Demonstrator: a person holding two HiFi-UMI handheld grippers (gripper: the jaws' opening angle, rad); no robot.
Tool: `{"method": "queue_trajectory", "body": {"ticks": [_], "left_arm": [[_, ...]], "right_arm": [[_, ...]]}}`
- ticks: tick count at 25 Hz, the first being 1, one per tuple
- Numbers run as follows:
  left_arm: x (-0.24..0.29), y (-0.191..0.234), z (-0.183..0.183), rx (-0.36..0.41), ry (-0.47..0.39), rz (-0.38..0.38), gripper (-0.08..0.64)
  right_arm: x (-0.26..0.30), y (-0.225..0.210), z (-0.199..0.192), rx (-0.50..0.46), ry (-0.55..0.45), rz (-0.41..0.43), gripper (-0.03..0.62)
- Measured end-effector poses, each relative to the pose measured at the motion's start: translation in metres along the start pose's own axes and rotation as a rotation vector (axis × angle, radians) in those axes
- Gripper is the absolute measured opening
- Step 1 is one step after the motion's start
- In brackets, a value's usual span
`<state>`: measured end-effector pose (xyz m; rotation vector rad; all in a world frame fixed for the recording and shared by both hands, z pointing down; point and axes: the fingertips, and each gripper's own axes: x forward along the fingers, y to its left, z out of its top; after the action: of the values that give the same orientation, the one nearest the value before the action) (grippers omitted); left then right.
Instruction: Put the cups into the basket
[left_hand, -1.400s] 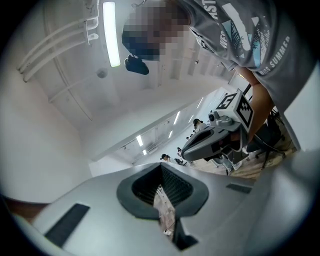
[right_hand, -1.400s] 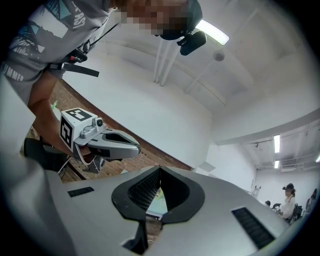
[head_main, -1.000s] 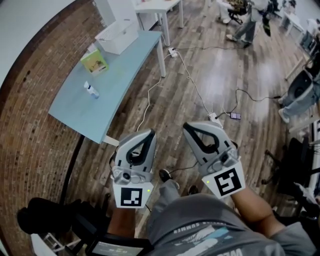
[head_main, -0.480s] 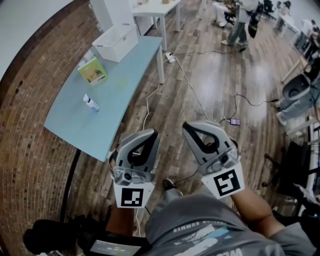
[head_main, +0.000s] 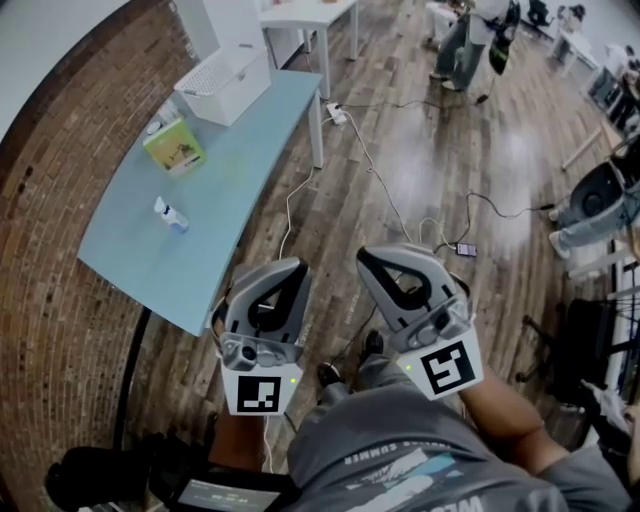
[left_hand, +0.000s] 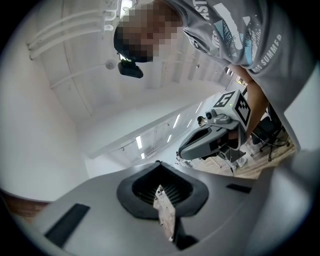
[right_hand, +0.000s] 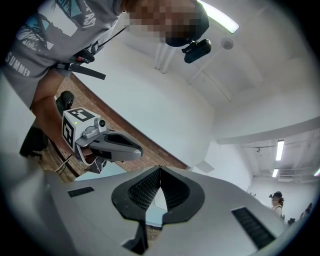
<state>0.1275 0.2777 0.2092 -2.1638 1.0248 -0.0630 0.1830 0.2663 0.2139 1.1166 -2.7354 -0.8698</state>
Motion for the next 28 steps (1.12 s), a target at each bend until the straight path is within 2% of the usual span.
{"method": "queue_trajectory", "body": {"ticks": [4, 9, 15, 22, 28], "left_arm": [[0.026, 0.002, -0.009, 0.026, 0.043, 0.023, -0.001], [0.056, 0.006, -0.015, 0.077, 0.074, 0.058, -0.002], [0.074, 0.011, -0.027, 0.098, 0.121, 0.078, -0.002], [0.081, 0.035, -0.054, 0.085, 0.144, 0.097, -0.002], [0.086, 0.066, -0.088, 0.069, 0.144, 0.077, -0.001]], "right_arm": [[0.008, -0.021, -0.013, 0.021, -0.027, 0.042, 0.011], [0.019, -0.051, -0.02, -0.019, -0.095, 0.086, 0.011], [0.036, -0.069, -0.037, -0.007, -0.11, 0.127, 0.01], [0.071, -0.072, -0.053, 0.005, -0.101, 0.152, 0.01], [0.113, -0.073, -0.065, 0.008, -0.076, 0.141, 0.011]]}}
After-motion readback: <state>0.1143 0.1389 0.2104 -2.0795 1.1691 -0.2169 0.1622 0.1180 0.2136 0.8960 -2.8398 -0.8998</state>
